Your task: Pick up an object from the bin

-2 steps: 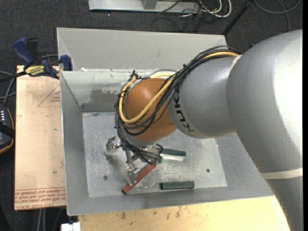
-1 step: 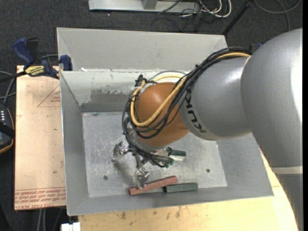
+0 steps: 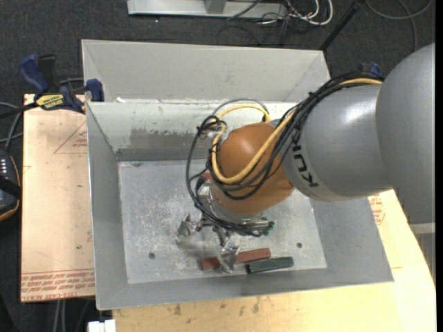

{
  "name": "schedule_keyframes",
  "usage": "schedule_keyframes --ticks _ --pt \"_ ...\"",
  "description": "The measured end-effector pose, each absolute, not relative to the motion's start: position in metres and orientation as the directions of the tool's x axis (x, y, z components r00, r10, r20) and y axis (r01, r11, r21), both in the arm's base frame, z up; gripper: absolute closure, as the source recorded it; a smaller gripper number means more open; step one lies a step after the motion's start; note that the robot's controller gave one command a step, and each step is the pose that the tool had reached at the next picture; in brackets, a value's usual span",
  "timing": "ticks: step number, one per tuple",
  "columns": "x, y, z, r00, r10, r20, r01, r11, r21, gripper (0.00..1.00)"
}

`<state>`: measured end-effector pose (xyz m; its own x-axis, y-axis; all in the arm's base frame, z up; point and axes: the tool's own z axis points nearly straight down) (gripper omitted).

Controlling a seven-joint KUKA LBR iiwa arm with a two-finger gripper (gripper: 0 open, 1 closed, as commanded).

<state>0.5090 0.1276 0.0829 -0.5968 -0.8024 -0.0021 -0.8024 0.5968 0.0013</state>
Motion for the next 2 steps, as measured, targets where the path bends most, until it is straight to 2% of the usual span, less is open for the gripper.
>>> schedule_keyframes --ticks 1,2 --pt "0.501 0.116 0.115 -0.631 -0.776 -0.001 -0.776 0.631 0.004 0.00" --pt "0.495 0.106 0.130 -0.635 -0.772 -0.006 -0.772 0.635 -0.002 0.00"
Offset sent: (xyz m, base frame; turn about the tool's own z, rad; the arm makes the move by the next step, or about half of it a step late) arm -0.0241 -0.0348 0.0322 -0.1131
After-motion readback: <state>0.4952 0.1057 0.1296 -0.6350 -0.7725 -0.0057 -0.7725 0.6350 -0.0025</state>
